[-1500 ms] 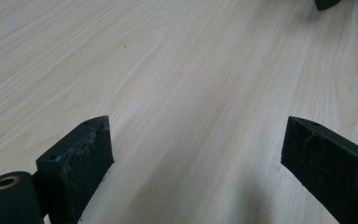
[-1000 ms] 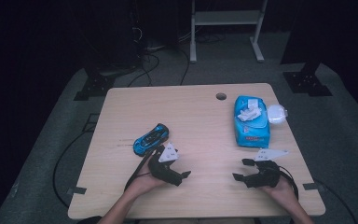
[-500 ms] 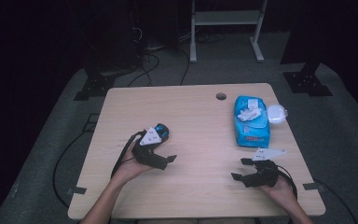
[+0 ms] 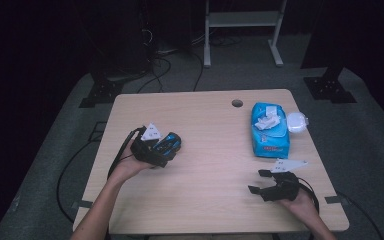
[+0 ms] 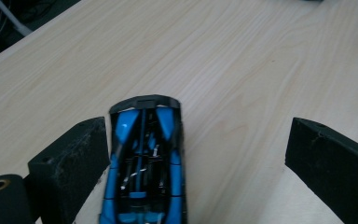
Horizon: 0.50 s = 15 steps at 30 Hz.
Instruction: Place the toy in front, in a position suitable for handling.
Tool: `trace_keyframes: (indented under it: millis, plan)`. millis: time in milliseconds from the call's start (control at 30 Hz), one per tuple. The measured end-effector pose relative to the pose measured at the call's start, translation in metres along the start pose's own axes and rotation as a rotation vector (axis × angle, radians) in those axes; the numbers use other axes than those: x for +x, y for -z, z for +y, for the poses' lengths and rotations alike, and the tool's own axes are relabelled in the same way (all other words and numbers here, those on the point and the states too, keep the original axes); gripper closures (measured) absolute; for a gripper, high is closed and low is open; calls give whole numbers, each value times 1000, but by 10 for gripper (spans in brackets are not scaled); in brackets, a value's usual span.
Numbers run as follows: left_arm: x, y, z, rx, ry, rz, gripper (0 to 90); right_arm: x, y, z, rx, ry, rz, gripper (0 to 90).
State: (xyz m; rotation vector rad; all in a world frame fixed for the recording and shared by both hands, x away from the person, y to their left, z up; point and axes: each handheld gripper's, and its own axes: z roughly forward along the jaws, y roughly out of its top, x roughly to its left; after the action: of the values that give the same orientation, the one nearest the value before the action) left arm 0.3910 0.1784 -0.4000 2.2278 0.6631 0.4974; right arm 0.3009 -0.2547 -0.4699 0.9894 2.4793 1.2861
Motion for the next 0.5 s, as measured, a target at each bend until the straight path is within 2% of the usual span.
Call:
trace_keyframes:
  millis: [133, 233, 300, 400, 433, 500]
  plan:
    - [9, -5, 0, 19, -10, 20, 54, 2, -1, 1, 5, 9, 4, 220]
    - [22, -20, -7, 94, 15, 11, 54, 4, -1, 1, 6, 18, 8, 221]
    - [27, -27, -12, 120, 36, 6, 54, 5, -1, 1, 4, 19, 12, 221]
    - [32, -32, -17, 147, 35, 10, 54, 4, -1, 1, 5, 18, 15, 220]
    - [36, -38, -22, 169, 57, 3, 54, 4, -1, 1, 6, 20, 14, 221]
    - [37, -42, -27, 183, 64, 0, 55, 4, 0, 0, 4, 18, 11, 221]
